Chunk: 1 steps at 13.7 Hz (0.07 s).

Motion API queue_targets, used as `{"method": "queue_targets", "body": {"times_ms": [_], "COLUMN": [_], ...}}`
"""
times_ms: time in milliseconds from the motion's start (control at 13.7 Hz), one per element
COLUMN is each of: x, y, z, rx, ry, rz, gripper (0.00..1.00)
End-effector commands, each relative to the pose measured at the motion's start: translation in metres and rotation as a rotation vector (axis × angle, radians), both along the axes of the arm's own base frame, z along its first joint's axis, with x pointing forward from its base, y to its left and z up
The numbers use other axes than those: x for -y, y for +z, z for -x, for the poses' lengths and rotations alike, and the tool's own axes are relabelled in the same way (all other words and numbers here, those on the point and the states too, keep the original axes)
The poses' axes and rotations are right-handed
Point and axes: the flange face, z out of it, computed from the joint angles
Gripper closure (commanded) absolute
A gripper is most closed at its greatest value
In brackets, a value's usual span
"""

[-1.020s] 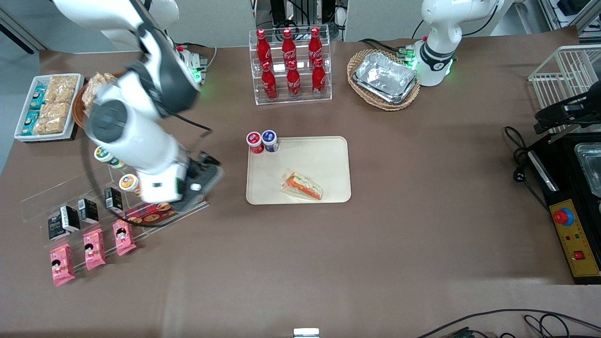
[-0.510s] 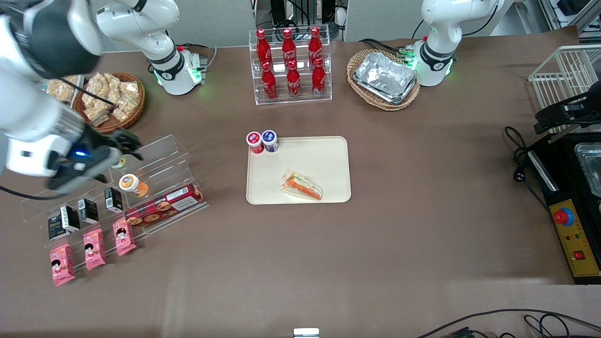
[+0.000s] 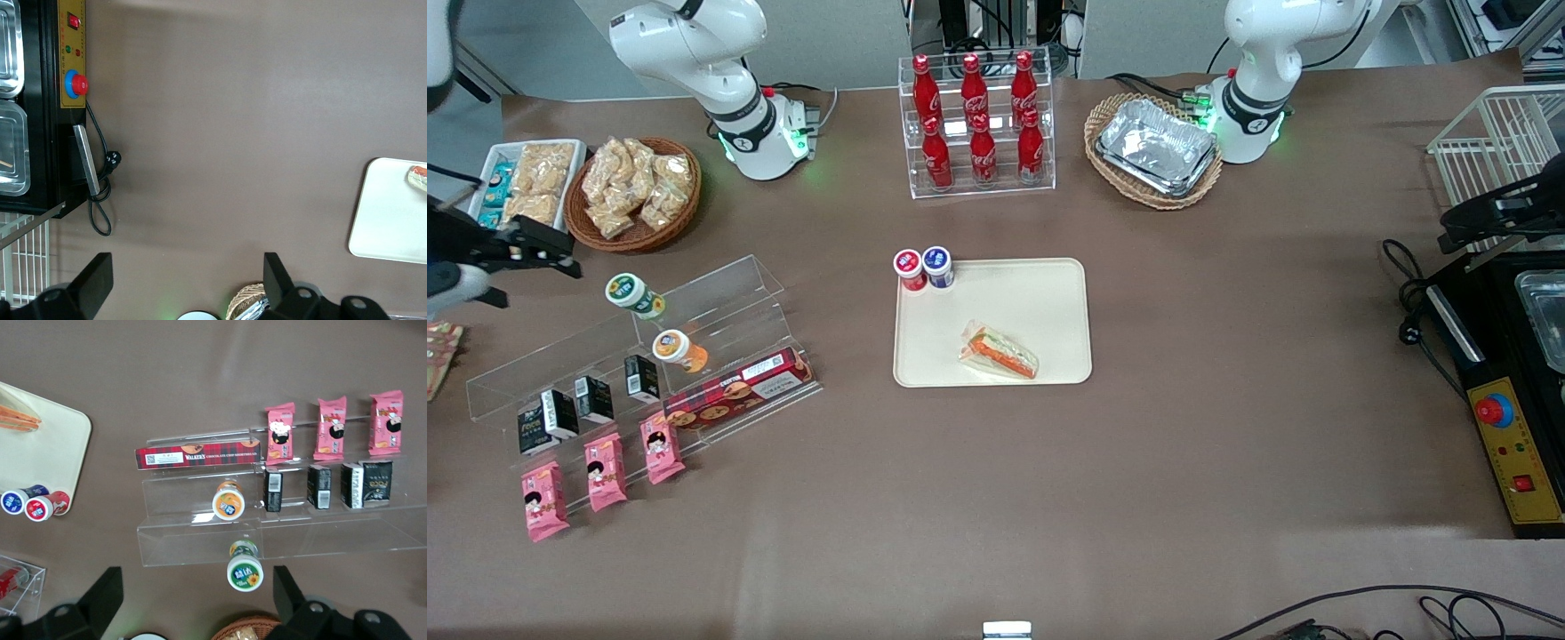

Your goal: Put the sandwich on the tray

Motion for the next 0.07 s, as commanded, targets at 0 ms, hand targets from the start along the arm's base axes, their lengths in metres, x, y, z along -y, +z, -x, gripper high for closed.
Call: {"method": "queue_targets", "body": {"times_ms": [0], "x": [0.0021], "y": [0.0093], "z": [0.0015], "rx": [-0.007], "ry": [-0.021], "rz": [0.0], "gripper": [0.0]}}
